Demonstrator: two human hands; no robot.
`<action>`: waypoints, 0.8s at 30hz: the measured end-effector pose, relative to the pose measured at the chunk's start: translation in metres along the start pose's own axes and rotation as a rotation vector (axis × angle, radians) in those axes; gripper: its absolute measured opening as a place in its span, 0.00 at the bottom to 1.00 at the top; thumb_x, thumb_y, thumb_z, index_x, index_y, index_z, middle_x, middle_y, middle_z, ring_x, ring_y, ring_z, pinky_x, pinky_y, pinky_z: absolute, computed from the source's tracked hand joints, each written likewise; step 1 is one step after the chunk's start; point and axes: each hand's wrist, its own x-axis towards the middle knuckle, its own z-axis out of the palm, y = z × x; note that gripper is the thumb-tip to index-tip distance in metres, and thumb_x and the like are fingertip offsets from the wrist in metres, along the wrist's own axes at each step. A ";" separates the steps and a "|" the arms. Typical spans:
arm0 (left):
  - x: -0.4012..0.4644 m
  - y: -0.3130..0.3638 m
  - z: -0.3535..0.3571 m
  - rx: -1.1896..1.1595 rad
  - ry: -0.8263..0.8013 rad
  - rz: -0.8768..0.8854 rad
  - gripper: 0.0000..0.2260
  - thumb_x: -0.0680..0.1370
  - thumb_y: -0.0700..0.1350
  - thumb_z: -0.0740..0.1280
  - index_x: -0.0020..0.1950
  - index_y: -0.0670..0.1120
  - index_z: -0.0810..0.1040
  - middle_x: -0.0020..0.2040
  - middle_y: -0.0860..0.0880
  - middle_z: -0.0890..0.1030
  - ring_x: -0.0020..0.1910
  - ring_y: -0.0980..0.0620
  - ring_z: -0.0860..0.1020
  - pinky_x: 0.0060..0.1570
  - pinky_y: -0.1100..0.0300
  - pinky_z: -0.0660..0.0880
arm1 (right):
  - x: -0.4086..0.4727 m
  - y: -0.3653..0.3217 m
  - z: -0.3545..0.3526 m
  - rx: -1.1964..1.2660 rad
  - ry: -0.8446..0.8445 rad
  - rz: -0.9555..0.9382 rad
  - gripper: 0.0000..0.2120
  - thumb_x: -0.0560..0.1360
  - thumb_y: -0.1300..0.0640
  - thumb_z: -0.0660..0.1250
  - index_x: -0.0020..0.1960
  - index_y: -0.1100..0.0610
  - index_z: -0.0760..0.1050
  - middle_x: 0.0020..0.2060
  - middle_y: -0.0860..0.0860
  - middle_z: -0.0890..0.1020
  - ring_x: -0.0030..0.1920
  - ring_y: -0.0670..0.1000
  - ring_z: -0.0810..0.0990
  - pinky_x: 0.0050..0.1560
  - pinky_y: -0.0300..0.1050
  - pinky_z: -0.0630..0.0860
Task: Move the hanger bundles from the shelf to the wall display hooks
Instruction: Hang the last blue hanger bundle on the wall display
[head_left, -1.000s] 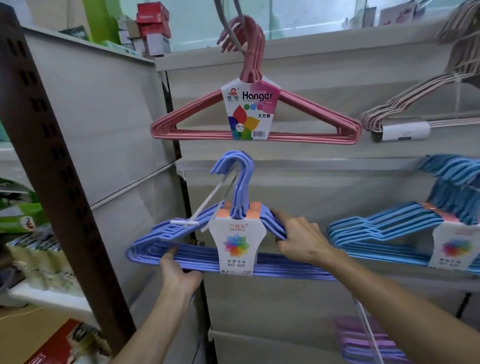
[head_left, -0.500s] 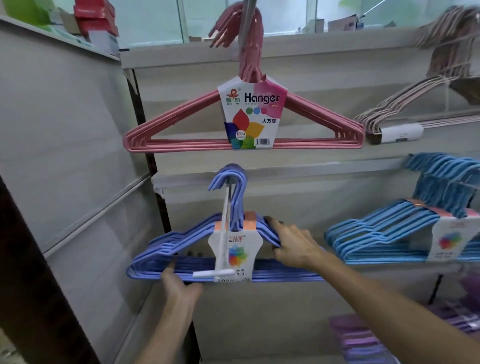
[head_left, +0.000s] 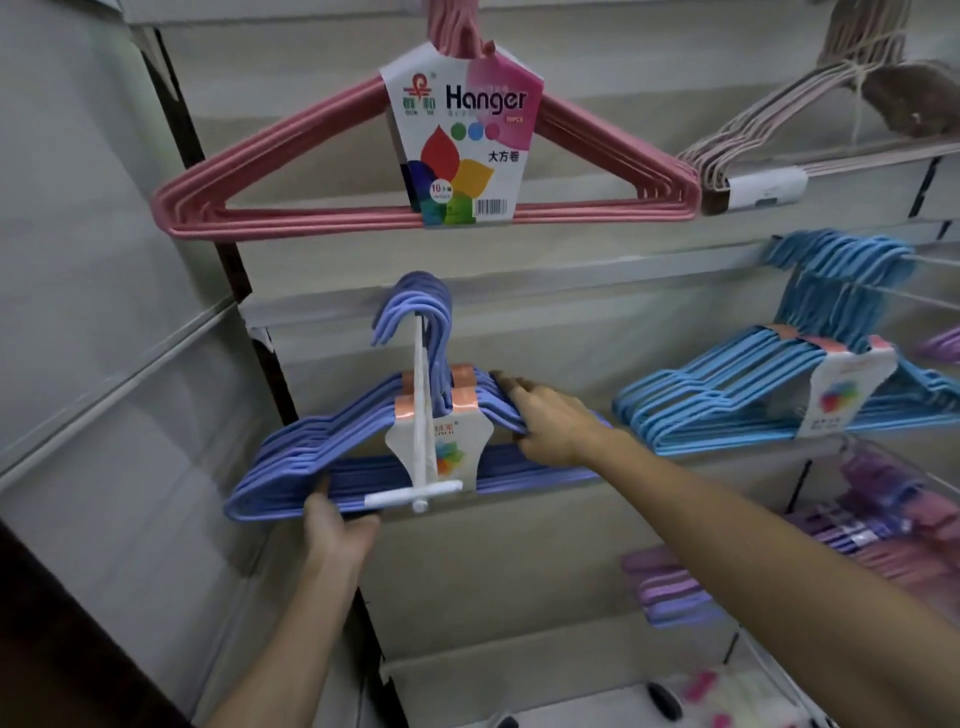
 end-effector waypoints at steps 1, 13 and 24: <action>-0.001 0.001 -0.001 0.024 0.014 -0.001 0.13 0.83 0.46 0.60 0.65 0.44 0.74 0.56 0.43 0.79 0.53 0.47 0.79 0.56 0.46 0.77 | -0.001 0.001 -0.001 0.000 -0.002 -0.008 0.42 0.73 0.57 0.68 0.81 0.53 0.49 0.73 0.56 0.68 0.67 0.62 0.72 0.59 0.52 0.72; -0.060 -0.020 -0.042 0.390 -0.141 -0.131 0.13 0.80 0.51 0.65 0.58 0.43 0.76 0.60 0.43 0.79 0.51 0.45 0.78 0.60 0.45 0.74 | -0.089 0.020 -0.022 0.275 0.265 -0.066 0.31 0.76 0.50 0.70 0.75 0.56 0.65 0.67 0.56 0.74 0.67 0.59 0.74 0.66 0.55 0.71; -0.221 -0.139 0.015 0.951 -0.506 0.331 0.07 0.82 0.39 0.62 0.53 0.41 0.80 0.45 0.42 0.81 0.36 0.49 0.83 0.42 0.58 0.80 | -0.294 0.082 -0.118 0.554 0.724 -0.022 0.13 0.75 0.57 0.69 0.59 0.57 0.79 0.49 0.49 0.84 0.47 0.47 0.83 0.53 0.48 0.79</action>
